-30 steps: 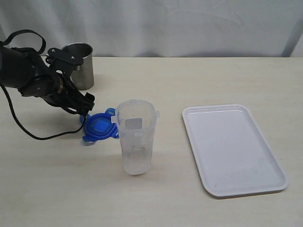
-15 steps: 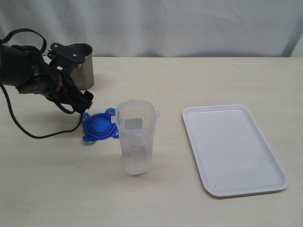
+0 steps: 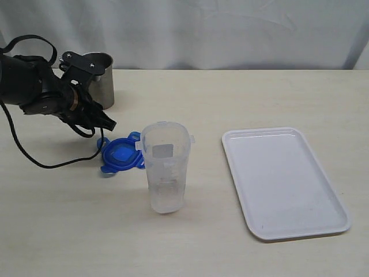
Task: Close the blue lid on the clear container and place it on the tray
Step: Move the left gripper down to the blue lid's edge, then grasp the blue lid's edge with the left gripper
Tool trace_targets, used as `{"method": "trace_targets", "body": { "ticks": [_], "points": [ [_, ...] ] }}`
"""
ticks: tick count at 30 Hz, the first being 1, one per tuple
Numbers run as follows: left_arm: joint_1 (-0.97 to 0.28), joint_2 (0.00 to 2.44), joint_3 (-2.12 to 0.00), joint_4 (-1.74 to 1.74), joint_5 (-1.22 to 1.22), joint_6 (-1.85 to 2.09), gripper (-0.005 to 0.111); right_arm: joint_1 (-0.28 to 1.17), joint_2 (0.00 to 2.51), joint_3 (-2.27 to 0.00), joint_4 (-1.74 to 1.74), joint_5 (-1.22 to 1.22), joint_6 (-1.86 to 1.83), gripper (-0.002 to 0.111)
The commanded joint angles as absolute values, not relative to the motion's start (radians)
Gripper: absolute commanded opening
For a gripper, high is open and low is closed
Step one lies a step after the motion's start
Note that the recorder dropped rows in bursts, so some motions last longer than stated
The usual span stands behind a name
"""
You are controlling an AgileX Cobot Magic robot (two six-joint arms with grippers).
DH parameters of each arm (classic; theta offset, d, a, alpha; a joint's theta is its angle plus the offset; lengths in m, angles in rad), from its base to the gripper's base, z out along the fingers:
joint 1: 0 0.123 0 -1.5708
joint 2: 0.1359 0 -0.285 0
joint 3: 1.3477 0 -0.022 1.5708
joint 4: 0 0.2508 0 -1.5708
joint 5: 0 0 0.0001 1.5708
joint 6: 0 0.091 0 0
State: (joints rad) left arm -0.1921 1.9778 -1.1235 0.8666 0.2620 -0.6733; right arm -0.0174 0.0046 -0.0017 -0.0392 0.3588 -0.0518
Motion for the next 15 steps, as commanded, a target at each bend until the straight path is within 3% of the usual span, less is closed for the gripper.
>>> {"method": "trace_targets", "body": {
  "ticks": [1, 7, 15],
  "points": [
    [-0.195, 1.971, -1.131, 0.84, 0.273, -0.682, 0.036, -0.021, 0.0, 0.0, -0.038, 0.358, -0.06, 0.004],
    [-0.195, 1.956, -1.131, 0.678, 0.362, -0.582, 0.036, -0.021, 0.0, 0.0, -0.038, 0.358, -0.06, 0.004],
    [-0.195, 1.894, -1.143, 0.011, 0.536, 0.163, 0.036, -0.021, 0.0, 0.0, -0.038, 0.358, -0.06, 0.004]
  ]
}}
